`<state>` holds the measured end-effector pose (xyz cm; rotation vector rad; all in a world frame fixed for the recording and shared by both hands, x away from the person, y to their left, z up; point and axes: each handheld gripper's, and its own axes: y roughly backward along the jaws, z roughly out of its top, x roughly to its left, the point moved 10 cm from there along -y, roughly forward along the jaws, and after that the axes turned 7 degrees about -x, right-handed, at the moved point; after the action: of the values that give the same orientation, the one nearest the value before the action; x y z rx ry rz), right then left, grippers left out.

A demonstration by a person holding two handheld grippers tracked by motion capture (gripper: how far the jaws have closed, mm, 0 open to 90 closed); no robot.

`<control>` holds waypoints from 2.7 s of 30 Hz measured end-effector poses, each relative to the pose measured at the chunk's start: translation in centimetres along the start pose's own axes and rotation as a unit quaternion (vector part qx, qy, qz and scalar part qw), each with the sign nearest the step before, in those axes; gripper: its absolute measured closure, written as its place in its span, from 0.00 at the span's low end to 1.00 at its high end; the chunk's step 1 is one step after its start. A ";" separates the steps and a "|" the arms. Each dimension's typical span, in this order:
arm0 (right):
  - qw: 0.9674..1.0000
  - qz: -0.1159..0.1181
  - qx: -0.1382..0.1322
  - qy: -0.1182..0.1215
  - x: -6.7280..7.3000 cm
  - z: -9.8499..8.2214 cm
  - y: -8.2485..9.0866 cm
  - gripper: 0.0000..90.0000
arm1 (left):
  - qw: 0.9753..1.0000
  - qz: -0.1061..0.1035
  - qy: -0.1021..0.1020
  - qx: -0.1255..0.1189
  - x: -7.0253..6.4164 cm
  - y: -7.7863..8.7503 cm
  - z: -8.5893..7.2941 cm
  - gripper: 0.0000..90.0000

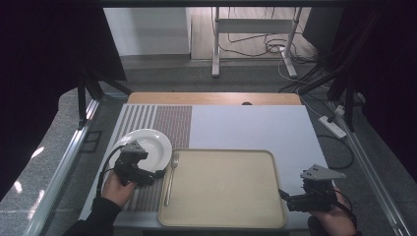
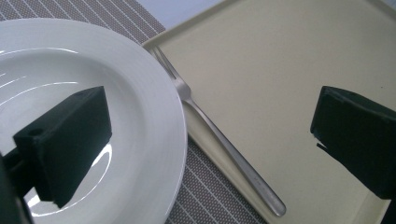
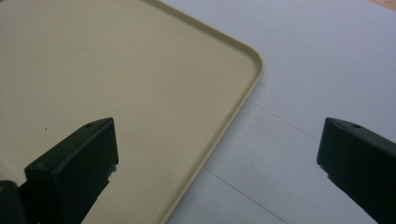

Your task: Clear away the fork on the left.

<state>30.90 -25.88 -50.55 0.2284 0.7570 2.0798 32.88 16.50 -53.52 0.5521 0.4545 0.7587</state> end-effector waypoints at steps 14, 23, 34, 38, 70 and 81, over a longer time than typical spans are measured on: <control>1.000 -0.001 0.000 -0.001 0.0 0.0 0.0 0.00 | 1.000 -0.005 0.024 -0.007 0.2 1.8 -1.5 0.00; 1.000 -0.002 -0.001 -0.002 0.0 0.0 0.0 0.00 | 0.999 -0.001 0.034 -0.013 0.3 3.1 -2.4 0.00; 1.000 -0.002 -0.001 -0.002 0.0 0.0 0.0 0.00 | 0.999 0.004 0.044 -0.016 0.6 4.3 -3.4 0.00; 1.000 -0.002 0.000 -0.001 0.0 0.0 0.0 0.00 | 0.999 0.005 0.047 -0.015 0.6 4.6 -3.8 0.00; 1.000 -0.002 0.001 -0.002 0.0 0.0 -0.1 0.00 | 0.998 0.036 0.042 -0.015 -0.2 7.0 -6.1 0.00; 1.000 -0.002 0.001 -0.002 0.0 0.0 -0.1 0.00 | 0.998 0.037 0.041 -0.023 -0.4 7.7 -6.4 0.00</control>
<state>30.97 -25.81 -50.57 0.2326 0.7568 2.0740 25.04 22.67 -53.61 0.4988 0.4941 0.8637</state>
